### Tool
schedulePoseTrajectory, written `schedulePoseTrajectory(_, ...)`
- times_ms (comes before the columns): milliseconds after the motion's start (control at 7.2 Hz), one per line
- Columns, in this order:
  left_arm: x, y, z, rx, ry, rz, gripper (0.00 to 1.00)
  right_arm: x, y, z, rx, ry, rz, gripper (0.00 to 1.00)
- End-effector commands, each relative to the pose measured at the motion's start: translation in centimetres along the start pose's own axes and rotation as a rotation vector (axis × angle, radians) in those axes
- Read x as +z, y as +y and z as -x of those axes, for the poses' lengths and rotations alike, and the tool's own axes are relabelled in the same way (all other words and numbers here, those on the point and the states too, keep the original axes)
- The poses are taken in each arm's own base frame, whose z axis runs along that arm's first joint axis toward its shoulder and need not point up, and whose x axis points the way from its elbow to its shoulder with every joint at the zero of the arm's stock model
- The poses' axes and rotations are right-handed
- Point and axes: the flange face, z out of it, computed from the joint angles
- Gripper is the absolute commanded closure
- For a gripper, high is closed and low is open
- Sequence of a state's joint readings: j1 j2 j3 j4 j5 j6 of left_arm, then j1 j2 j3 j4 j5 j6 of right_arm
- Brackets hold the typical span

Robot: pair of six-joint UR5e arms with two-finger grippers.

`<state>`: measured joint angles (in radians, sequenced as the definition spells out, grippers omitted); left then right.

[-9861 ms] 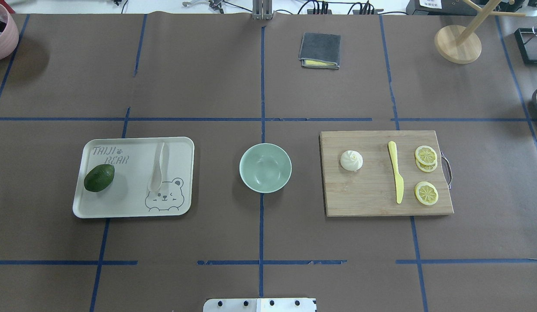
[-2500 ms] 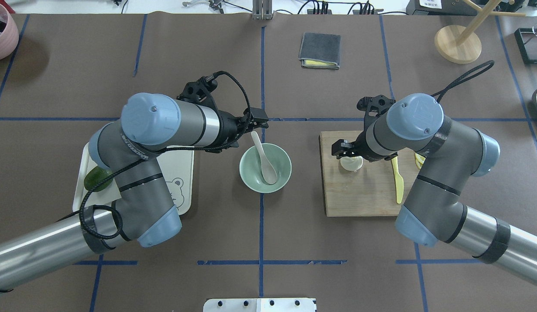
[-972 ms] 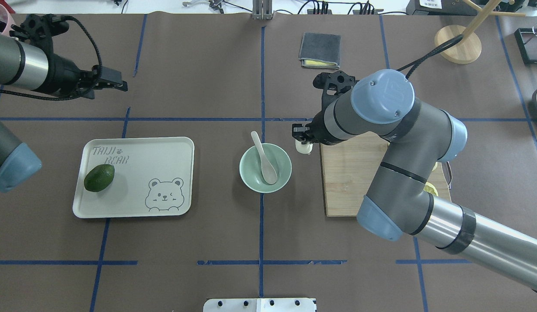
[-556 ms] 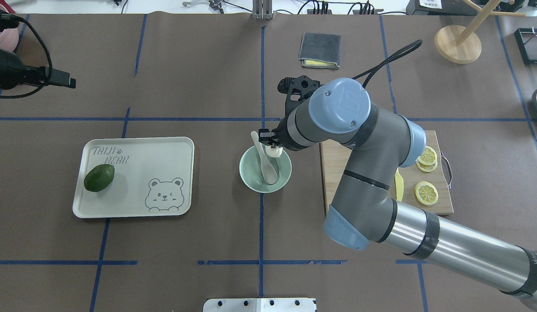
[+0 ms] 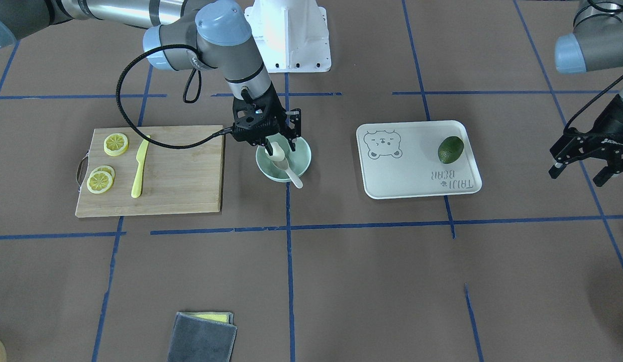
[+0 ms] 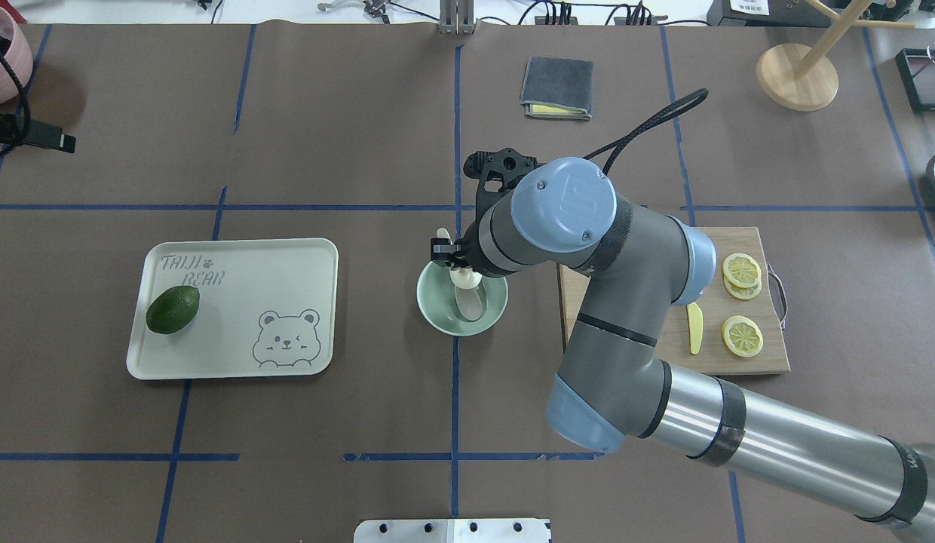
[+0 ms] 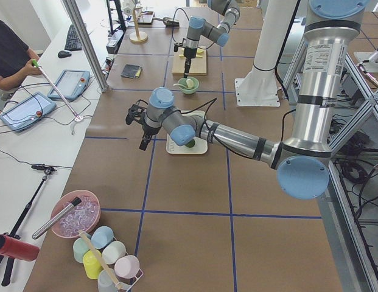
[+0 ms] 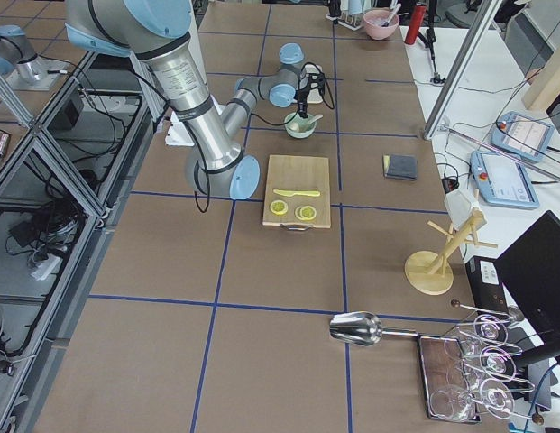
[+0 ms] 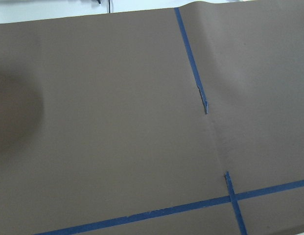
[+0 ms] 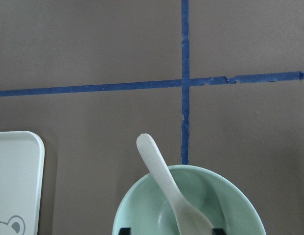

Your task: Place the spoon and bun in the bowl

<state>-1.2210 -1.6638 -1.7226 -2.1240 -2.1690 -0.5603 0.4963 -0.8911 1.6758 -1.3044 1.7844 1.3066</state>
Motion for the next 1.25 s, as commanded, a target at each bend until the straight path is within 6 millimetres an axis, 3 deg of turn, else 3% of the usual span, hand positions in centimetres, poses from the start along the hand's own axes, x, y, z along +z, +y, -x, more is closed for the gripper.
schedulePoseTrajectory(0, -0.1, -0.1, 3.6, 0.028, -0.035, 0.005, 0.0, -0.3, 0.0, 0.7, 0.011, -0.01, -0.007, 0.0)
schedulePoseTrajectory(139, 0.0, 0.9, 6.2, 0.028, -0.061, 0.023, 0.0, -0.8, -0.2, 1.3, 0.017, -0.02, -0.011, 0.0)
schedulePoseTrajectory(278, 0.7, 1.8, 8.6, 0.027, -0.037, 0.067, 0.0, -1.8, -1.2, 0.7, 0.026, -0.015, -0.021, 0.0)
schedulePoseTrajectory(417, 0.6, 2.3, 11.0, 0.026, -0.027, 0.095, 0.0, -2.9, -2.9, -0.6, 0.039, 0.034, -0.02, 0.0)
schedulePoseTrajectory(556, 1.0, 2.8, 12.2, 0.038, -0.046, 0.143, 0.0, -3.5, -4.6, -2.8, 0.038, 0.108, -0.001, 0.0)
schedulePoseTrajectory(833, -1.0, 2.7, 15.9, 0.074, -0.089, 0.212, 0.0, -7.2, -8.2, -10.3, -0.057, 0.186, 0.045, 0.0)
schedulePoseTrajectory(1111, -3.6, 2.8, 19.4, 0.068, -0.114, 0.297, 0.0, -11.6, -11.5, -21.7, -0.103, 0.195, 0.117, 0.0)
